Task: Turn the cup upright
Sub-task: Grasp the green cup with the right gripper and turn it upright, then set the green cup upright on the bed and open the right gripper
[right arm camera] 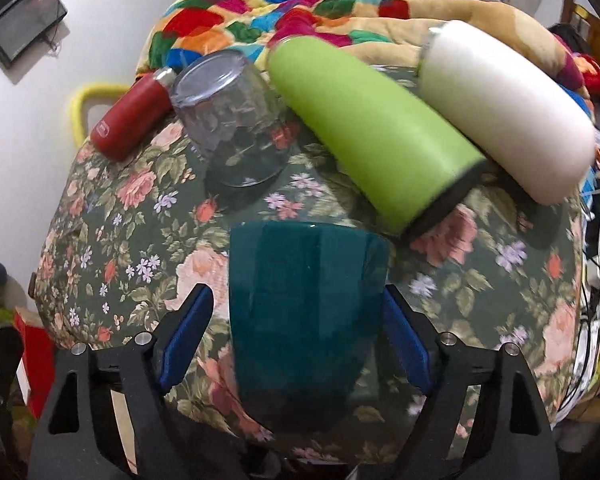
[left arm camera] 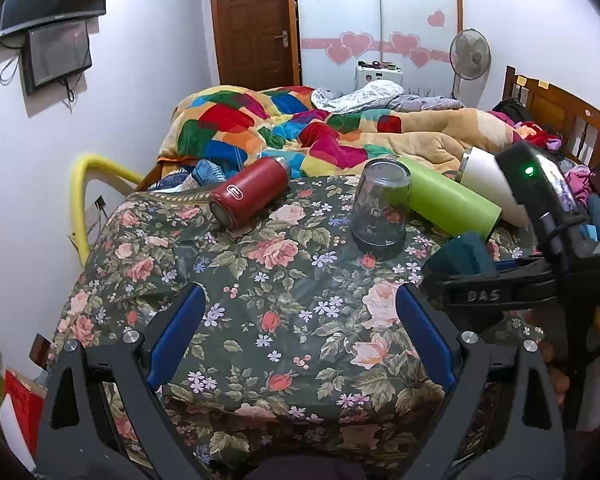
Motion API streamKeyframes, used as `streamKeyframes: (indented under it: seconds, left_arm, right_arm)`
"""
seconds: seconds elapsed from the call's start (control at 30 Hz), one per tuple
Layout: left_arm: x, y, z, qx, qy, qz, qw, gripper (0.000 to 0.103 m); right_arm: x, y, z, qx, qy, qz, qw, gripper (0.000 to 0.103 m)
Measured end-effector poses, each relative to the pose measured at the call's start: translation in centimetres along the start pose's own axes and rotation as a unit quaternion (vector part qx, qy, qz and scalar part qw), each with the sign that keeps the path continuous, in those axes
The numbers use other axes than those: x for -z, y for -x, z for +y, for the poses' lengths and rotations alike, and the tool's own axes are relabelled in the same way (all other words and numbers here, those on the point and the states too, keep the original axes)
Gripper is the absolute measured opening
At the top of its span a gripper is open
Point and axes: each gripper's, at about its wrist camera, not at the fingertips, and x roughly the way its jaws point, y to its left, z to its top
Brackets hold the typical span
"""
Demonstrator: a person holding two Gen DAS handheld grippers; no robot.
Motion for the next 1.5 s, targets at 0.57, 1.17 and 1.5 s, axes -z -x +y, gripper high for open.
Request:
streamKeyframes:
  seconds: [0.57, 1.17, 1.5]
  left_arm:
    - [-1.1, 0.6, -0.5, 0.012, 0.006, -0.01, 0.9999, 0.096]
    - [-2.1, 0.3, -0.9, 0.016, 0.003, -0.013, 0.9998, 0.096]
    - [-2.0, -1.1, -1.2, 0.018, 0.004, 0.002, 0.9998, 0.096]
  right_arm:
    - [0.4, 3.5, 0.4, 0.02, 0.056, -0.033, 0.998, 0.071]
    - [-1.0, 5.7, 1.8, 0.028, 0.076, -0.096, 0.992, 0.071]
    - [0.1, 2.4, 1.2, 0.026, 0.077, -0.047, 0.996, 0.071]
